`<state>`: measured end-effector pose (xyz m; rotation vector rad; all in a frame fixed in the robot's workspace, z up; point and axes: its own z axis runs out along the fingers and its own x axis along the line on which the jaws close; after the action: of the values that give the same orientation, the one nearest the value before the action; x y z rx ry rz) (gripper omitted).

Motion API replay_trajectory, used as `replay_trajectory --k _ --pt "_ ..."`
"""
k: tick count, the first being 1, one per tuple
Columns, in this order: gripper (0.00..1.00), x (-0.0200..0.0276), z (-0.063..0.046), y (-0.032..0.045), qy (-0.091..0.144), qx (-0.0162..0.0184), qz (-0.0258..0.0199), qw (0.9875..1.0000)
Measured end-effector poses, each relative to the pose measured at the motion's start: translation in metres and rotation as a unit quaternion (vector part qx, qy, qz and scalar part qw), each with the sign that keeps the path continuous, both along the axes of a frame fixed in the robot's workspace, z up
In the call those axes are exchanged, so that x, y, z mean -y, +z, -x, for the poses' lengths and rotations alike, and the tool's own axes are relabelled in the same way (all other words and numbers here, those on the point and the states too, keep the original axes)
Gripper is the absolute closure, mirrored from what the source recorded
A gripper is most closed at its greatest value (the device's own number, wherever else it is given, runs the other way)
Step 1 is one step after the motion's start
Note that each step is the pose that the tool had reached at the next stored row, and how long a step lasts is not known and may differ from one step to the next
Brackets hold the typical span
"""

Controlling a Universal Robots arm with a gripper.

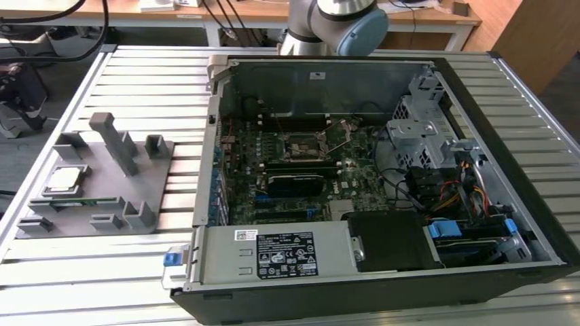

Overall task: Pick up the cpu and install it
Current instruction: 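Pick up the cpu and move it towards the insertion slot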

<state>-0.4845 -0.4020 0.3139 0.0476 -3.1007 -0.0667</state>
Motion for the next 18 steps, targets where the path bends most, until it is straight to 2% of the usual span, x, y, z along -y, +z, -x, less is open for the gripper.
replay_trajectory --k 11,14,18 --pt "0.24 0.0013 0.001 -0.0184 -0.003 -0.0004 0.0005 1.0000" --pt "0.24 0.0022 0.001 -0.0203 -0.003 -0.0004 0.0004 1.0000" --pt "0.24 0.0033 0.001 -0.0230 -0.003 0.0007 -0.0023 1.0000"
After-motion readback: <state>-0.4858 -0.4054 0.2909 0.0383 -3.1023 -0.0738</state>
